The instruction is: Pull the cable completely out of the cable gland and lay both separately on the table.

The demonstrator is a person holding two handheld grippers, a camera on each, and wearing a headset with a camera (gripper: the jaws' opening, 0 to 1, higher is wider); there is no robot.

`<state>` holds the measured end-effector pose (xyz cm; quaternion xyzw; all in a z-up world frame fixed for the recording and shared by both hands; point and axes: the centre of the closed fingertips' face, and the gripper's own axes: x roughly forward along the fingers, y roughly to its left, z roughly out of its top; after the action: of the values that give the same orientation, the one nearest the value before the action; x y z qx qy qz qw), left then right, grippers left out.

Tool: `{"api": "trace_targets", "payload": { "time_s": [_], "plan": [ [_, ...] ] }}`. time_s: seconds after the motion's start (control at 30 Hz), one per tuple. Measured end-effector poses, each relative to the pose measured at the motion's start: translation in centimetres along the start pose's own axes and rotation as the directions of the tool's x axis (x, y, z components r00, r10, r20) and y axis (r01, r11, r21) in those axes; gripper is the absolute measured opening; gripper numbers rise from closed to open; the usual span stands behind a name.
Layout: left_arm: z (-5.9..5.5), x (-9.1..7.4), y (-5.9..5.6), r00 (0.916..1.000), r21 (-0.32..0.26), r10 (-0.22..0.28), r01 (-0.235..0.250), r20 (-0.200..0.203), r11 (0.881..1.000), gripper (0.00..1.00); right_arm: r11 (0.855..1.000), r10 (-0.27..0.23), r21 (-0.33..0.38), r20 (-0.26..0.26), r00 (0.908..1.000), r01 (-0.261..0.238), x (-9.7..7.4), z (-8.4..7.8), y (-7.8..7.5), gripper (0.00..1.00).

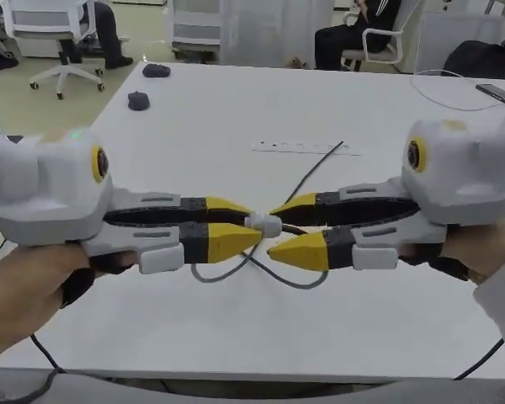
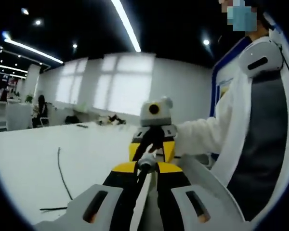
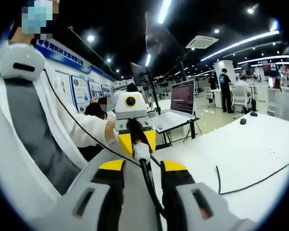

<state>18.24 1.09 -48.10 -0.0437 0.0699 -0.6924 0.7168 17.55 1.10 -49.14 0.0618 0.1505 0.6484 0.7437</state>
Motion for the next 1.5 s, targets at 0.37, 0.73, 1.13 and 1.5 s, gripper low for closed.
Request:
{"api": "trace_targets", "payload": {
  "time_s": [0.37,0.73,1.13,1.5],
  "plan": [
    [-0.2,0.1,0.2,0.9999,0.025,0.008,-0.008,0.011,1.0,0.15,0.998,-0.007,0.062,0.074,0.9972,0.002,-0.4,0.4,-0.1,0.12],
    [-0.1,0.1,0.6,0.9997,-0.012,0.018,-0.018,0.018,1.0,0.15,0.998,-0.032,-0.058,0.072,0.9969,0.036,-0.3,0.7,0.2,0.1],
    [-0.2,-0.1,0.6,0.9997,-0.169,-0.001,0.005,0.025,0.986,0.15,0.926,-0.067,-0.369,0.034,0.9972,0.075,-0.1,0.7,0.6,0.09],
    [-1.8,-0.1,0.4,0.9998,-0.269,-0.01,0.015,0.019,0.963,0.15,0.842,-0.106,-0.533,-0.022,0.9941,0.078,0.1,-0.8,0.7,0.1]
  ]
}}
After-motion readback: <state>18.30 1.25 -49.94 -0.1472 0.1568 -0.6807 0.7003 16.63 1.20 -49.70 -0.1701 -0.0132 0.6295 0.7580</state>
